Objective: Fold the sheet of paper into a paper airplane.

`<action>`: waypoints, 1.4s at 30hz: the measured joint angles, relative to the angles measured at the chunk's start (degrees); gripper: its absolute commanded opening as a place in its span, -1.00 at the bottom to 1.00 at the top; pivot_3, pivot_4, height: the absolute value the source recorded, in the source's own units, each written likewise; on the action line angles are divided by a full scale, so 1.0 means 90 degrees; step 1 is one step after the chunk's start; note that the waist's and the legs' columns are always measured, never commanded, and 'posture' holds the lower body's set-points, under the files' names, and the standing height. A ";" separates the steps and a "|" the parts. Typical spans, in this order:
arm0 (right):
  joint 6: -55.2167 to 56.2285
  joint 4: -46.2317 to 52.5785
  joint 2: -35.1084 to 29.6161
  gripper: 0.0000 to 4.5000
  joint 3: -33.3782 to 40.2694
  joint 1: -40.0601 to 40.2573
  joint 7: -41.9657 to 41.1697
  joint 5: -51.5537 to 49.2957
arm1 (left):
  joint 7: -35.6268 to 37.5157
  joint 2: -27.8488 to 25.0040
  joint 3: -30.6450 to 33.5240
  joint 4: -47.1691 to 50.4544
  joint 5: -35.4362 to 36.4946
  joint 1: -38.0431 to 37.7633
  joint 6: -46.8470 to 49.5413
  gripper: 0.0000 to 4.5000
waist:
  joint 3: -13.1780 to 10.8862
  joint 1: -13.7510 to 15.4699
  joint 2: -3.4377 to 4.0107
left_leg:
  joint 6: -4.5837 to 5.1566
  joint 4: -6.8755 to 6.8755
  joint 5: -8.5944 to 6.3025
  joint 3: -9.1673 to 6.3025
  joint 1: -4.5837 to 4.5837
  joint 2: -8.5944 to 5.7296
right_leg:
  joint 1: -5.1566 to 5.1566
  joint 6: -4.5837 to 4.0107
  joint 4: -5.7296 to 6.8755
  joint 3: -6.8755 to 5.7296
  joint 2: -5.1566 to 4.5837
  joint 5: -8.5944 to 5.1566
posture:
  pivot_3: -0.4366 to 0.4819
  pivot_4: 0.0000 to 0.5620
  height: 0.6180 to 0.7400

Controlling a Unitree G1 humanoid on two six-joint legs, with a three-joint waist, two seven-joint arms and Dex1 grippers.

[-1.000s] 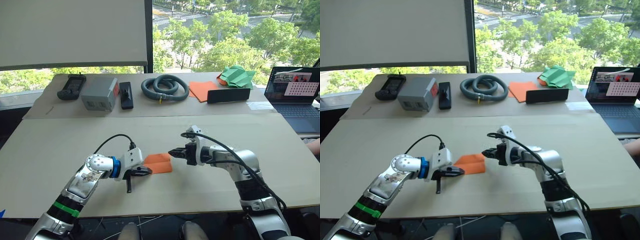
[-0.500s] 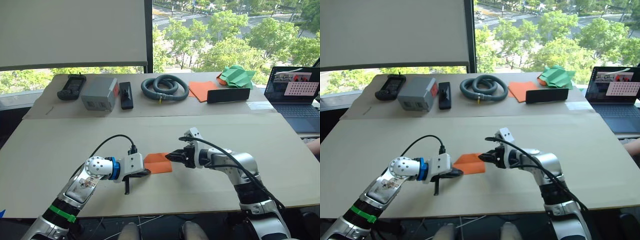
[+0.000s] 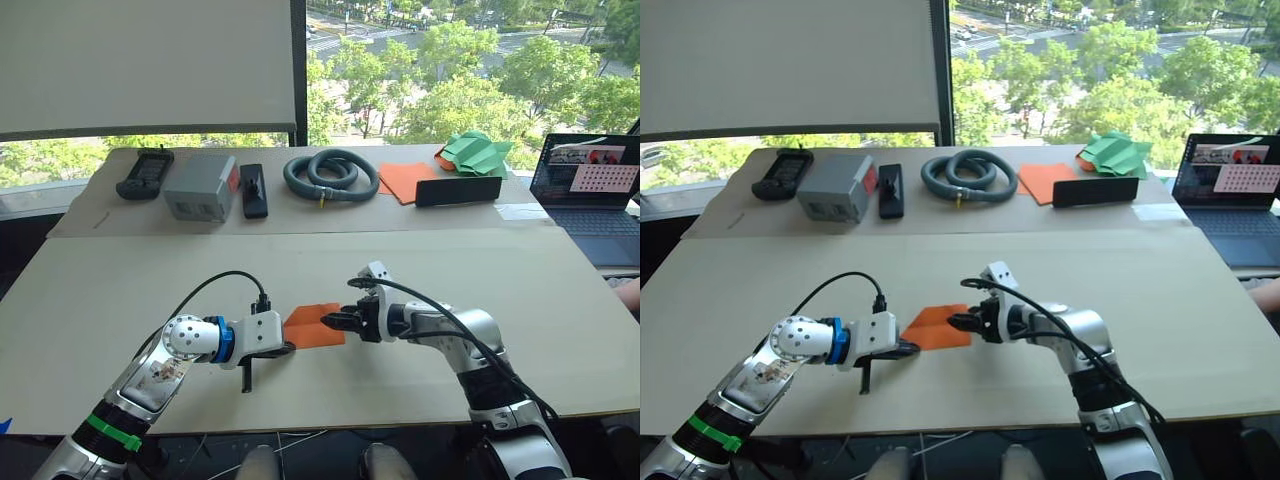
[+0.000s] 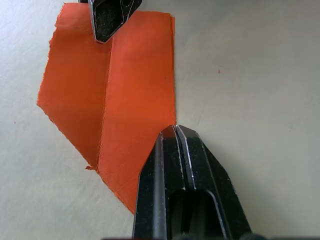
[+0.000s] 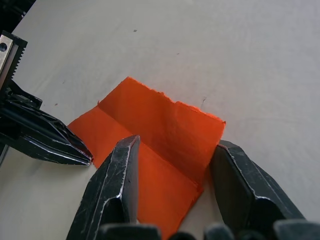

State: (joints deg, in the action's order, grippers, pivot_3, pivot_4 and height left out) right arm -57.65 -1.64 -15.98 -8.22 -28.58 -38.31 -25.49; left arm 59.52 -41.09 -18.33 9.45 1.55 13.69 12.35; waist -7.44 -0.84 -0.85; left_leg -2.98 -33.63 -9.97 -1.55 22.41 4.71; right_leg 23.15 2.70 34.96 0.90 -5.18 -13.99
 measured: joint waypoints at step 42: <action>0.6323 0.0640 -0.1468 -0.98 -0.2132 0.1326 -0.1199 0.3496 | 0.0387 -0.0326 0.0596 -0.0806 0.0252 0.0275 0.0147 -1.00 | -0.0001 -0.0006 -0.0012 | -0.0008 0.0007 -0.0005 0.0004 -0.0027 0.0002 | -0.0003 -0.0002 -0.0004 -0.0001 -0.0002 -0.0001 | -0.05 -0.47 0.41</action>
State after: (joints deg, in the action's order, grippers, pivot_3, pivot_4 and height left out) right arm -0.75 4.12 -29.19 -27.40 -16.65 -49.10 5.98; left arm 63.00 -44.02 -12.97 2.20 3.82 16.17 13.68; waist -7.44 -0.89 -0.96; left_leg -3.05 -33.57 -10.01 -1.52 22.17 4.73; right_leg 23.12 2.69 34.92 0.90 -5.20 -14.00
